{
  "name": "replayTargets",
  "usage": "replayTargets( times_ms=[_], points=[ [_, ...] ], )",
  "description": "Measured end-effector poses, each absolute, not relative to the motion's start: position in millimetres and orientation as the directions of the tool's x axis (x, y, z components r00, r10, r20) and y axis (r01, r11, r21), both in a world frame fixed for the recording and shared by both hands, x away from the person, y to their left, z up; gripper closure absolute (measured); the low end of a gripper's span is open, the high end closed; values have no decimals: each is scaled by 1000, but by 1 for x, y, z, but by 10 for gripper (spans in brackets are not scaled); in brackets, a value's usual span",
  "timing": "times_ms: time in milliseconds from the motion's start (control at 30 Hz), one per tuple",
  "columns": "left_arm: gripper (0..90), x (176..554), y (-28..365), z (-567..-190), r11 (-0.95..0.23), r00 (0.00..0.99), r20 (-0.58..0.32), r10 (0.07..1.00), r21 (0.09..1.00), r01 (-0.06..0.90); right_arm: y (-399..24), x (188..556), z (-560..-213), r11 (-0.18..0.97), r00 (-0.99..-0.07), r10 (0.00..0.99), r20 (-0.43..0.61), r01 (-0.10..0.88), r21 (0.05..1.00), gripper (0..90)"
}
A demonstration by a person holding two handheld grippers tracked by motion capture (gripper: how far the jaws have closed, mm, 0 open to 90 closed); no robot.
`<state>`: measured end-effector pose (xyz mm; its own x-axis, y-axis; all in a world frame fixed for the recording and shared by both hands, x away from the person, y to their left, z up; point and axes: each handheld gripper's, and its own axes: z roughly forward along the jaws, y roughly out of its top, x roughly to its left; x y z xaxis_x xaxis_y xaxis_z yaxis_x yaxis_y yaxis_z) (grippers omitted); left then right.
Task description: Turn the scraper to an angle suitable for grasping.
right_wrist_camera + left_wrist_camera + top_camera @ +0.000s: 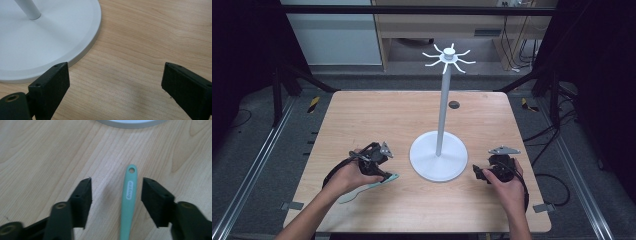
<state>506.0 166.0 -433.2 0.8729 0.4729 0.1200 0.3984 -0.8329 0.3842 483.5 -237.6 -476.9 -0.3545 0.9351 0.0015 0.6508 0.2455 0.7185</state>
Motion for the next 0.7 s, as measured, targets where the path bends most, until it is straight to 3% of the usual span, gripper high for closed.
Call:
replayTargets(
  times_ms=[167,333,433,467,700],
  points=[
    [175,509,159,-435,-866,894,116,433,330,376,-237,484,-477,250,-359,933,-1,648,720,83],
    [110,512,156,-437,-872,894,123,430,314,376,-238,484,-477,244,-355,935,4,651,719,83],
    [151,513,154,-440,-877,898,113,426,298,378,-237,484,-477,245,-356,934,4,651,718,83],
    [227,513,153,-440,-881,899,111,423,285,379,-238,484,-477,249,-359,933,0,648,720,83],
    [394,511,145,-445,-907,921,91,379,234,351,-238,484,-477,247,-358,934,1,648,721,83]
  ],
)
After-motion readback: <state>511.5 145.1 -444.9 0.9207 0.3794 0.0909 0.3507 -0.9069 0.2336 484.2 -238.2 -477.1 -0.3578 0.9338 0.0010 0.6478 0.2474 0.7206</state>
